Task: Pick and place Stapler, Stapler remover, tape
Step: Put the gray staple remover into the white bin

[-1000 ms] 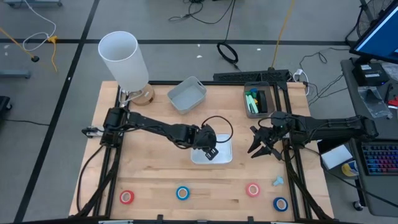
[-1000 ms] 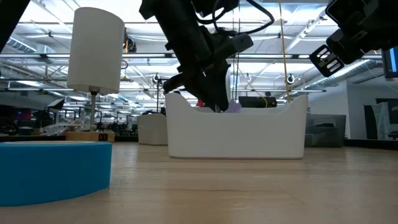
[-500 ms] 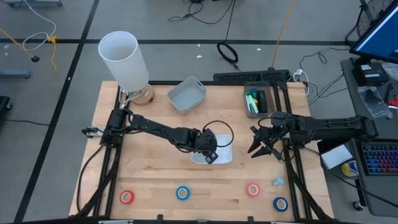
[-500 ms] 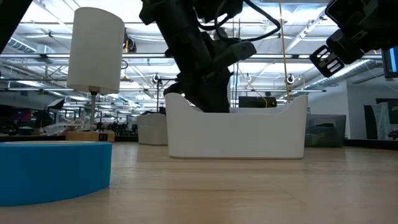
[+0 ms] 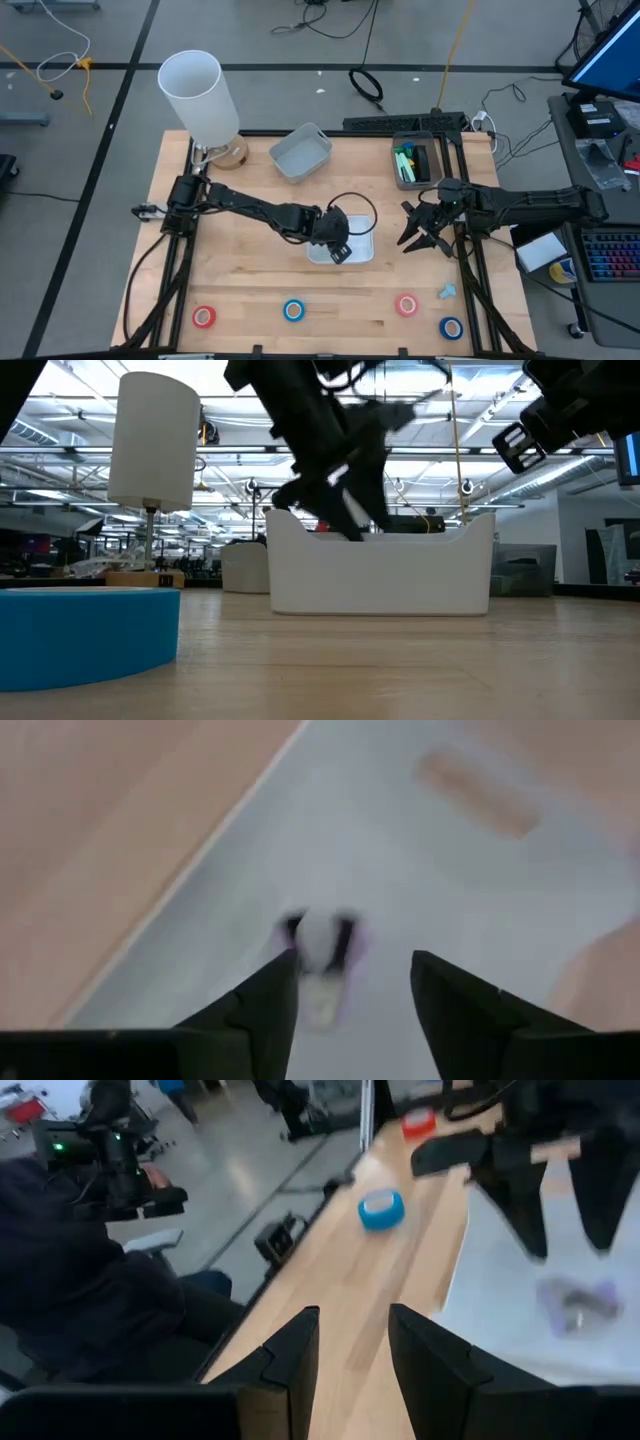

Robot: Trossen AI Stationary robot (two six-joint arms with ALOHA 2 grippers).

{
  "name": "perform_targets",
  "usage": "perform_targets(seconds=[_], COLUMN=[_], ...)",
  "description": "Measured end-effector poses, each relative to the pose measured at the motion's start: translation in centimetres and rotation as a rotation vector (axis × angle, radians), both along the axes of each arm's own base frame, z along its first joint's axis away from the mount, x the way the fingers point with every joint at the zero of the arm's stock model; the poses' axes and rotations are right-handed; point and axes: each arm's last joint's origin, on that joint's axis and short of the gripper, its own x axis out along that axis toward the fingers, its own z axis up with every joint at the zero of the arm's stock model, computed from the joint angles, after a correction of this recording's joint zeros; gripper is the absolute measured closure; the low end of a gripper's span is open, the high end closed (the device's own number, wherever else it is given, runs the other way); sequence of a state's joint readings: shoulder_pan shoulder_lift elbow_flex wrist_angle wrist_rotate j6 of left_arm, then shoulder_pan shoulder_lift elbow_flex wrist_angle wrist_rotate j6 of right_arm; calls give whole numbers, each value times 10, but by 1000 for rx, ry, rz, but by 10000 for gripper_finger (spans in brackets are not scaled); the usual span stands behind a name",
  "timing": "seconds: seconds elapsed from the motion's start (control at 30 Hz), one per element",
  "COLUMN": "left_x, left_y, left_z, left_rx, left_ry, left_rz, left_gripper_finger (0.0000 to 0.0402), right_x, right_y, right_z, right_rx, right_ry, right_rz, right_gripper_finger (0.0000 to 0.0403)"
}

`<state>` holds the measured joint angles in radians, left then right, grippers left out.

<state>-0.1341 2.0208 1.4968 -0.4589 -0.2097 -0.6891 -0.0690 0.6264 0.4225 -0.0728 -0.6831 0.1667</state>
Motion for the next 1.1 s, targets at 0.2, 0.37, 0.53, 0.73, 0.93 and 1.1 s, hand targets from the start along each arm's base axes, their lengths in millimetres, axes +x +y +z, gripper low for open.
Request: perform_targets(seconds=[0.2, 0.37, 0.53, 0.73, 0.93, 1.1], left_x=[-12, -31, -58, -96, -125, -149], left_y=[-7, -32, -58, -71, -65, -51], left_z=[41, 77, 96, 83, 59, 42], left_rx=[66, 164, 245, 251, 226, 204], left_ry=[-95, -174, -216, -287, -358, -413], left_rz=[-58, -119, -139, -83, -84, -65], left_gripper_finger=[196, 205, 210, 211, 211, 211], right_x=[0, -2, -7, -11, -11, -7], right_y=[10, 28, 46, 61, 72, 80], right_z=[12, 18, 21, 31, 41, 28], right_rx=[-7, -20, -67, -180, -315, -326], right_ry=[-129, -207, -264, -187, 72, 469], right_rz=[71, 128, 162, 110, 7, -60], right_gripper_finger=[289, 289, 289, 289, 289, 289])
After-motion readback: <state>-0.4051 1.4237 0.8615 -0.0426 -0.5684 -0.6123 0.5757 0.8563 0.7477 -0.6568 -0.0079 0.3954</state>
